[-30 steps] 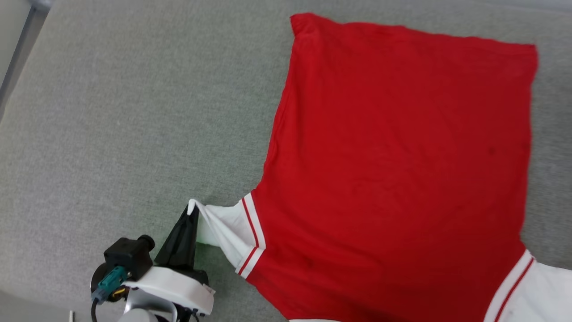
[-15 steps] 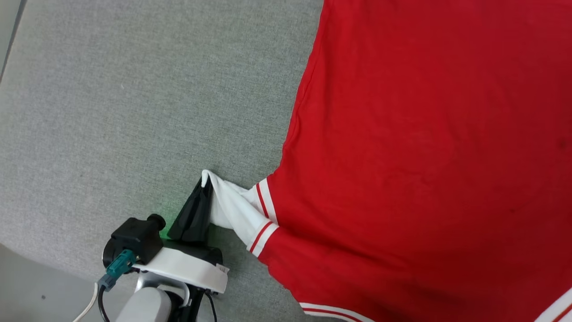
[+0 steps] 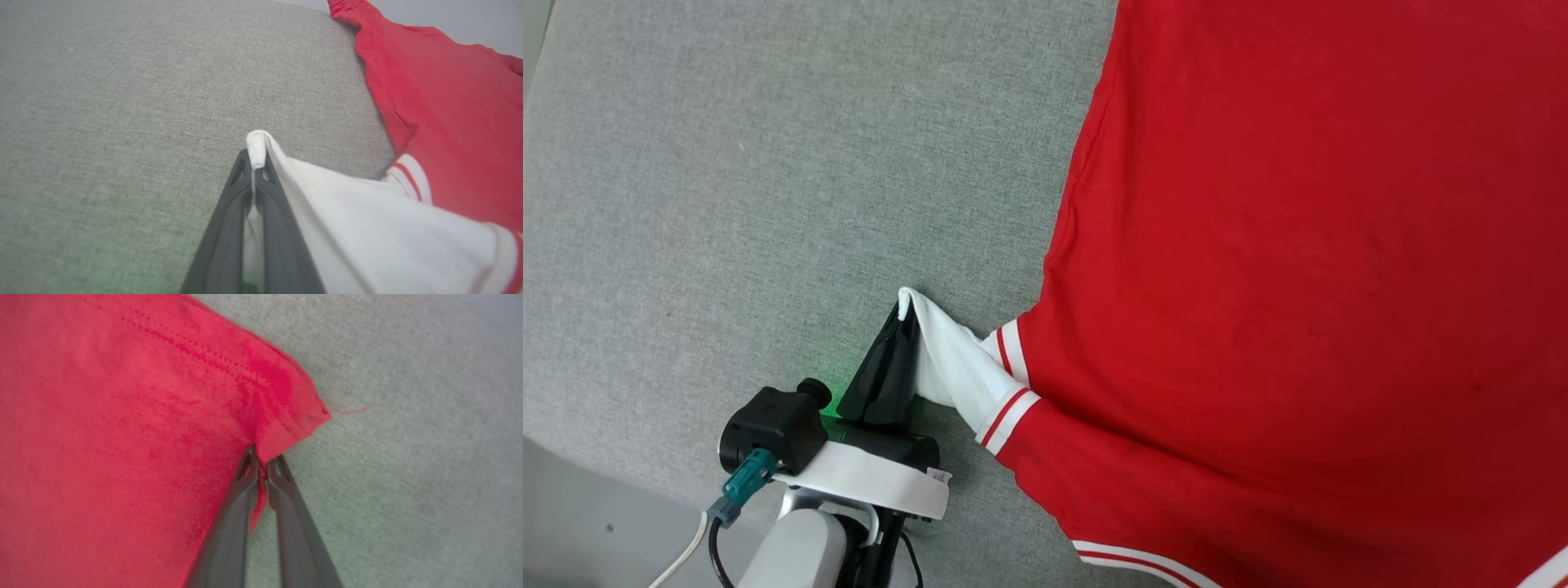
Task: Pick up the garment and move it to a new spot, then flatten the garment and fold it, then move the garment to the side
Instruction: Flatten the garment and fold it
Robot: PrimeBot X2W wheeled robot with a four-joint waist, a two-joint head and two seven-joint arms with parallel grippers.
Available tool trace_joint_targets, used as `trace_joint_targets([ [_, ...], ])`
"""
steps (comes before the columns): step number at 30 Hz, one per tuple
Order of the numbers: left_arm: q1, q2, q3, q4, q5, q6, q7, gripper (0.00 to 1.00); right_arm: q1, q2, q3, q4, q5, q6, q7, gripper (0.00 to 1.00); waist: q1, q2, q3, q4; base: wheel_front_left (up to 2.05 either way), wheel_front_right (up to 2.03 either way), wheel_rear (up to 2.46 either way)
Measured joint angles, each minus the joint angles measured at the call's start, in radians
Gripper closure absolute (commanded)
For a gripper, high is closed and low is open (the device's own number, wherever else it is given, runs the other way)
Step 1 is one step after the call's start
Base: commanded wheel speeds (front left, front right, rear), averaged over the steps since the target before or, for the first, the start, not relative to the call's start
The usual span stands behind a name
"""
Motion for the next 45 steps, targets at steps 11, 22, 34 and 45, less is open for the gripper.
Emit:
trace_joint_targets([
  [11, 0.049, -0.008, 0.034, 0.022, 0.010, -0.016, 0.001, 1.00, 0.027, 0.012, 0.053, 0.020, 0.061, 0.000, -0.155, 1.00, 0.0003, 0.0000, -0.110, -0.034, 0.00, 0.00, 0.00],
  [22, 0.165, 0.026, 0.058, 0.026, -0.008, 0.002, 0.018, 1.00, 0.290, -0.105, 0.131, -0.141, 0.235, 0.000, -0.289, 1.00, 0.0002, 0.0000, -0.293, -0.102, 0.00, 0.00, 0.00],
  [34, 0.266, 0.058, 0.085, -0.014, -0.031, 0.032, 0.046, 1.00, 0.714, -0.184, 0.020, -0.277, 0.324, 0.000, -0.354, 1.00, 0.0002, 0.0000, -0.434, -0.191, 0.00, 0.00, 0.00],
  [45, 0.303, 0.068, 0.084, -0.035, -0.038, 0.045, 0.059, 1.00, 1.111, -0.111, -0.097, -0.309, 0.323, 0.000, -0.332, 1.00, 0.0001, 0.0000, -0.480, -0.227, 0.00, 0.00, 0.00],
])
